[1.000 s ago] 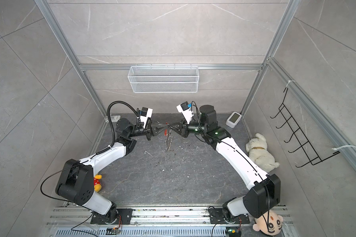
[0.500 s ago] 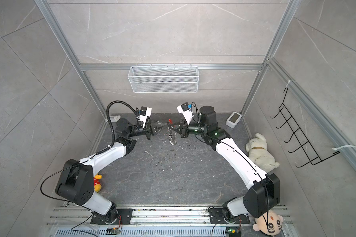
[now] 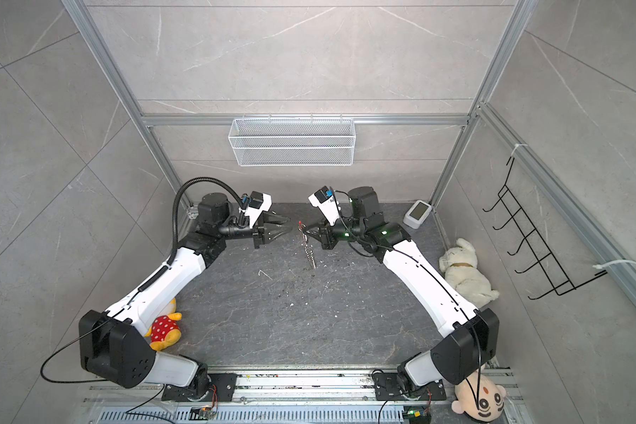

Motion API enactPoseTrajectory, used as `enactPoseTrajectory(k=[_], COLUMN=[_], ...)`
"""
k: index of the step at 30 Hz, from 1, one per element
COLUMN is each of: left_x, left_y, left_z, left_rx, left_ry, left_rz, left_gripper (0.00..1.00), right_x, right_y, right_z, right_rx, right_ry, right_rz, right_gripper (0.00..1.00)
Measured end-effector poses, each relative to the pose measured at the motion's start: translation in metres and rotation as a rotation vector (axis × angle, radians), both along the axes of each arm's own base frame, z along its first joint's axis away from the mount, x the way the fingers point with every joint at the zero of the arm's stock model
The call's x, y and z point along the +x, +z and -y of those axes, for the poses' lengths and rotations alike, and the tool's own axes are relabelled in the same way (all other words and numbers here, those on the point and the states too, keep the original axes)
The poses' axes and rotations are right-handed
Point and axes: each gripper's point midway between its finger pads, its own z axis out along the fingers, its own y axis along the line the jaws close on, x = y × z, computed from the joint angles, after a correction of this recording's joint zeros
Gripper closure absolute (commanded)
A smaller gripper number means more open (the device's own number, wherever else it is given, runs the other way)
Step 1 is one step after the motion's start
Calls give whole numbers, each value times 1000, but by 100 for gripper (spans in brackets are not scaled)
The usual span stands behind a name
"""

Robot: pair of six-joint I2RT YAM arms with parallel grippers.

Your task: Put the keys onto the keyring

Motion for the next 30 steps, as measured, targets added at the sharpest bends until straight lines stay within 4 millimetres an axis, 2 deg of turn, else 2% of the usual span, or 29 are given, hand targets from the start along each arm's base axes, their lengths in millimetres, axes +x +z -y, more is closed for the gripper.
enactPoseTrajectory(k=[3,6,11,13,16,23,26,30], left_x=[-6,-10,-9,-9,-10,-12,-13,-14], left_y=[4,-10,-40,-46,-49,-45,-44,-42], left_z=[-3,-3,-2,-1,-1,-2,-2,-2], left_rx=[52,96,151,164,172,172,175,177], left_ry=[-16,-33,-53,-58,-63,-70,-73,-75], left_rz=[40,13,-72,-94,-106,-97,-97,-91], left_gripper=[69,70,69,74,79,80,77,69], right_x=[0,0,-7,-9,-13,-17,-18,-20], right_y=[-16,-25,-22,-18,-15,-13,-12,-14], right_z=[-6,-10,-18,-21,-25,-27,-27,-29], right_rx=[-44,-70,-70,-66,-63,-70,-74,-84], right_ry=[8,17,43,53,70,86,89,103], right_rz=[-10,-17,-2,7,20,30,30,32], right_gripper=[100,100,100,100,100,100,100,100])
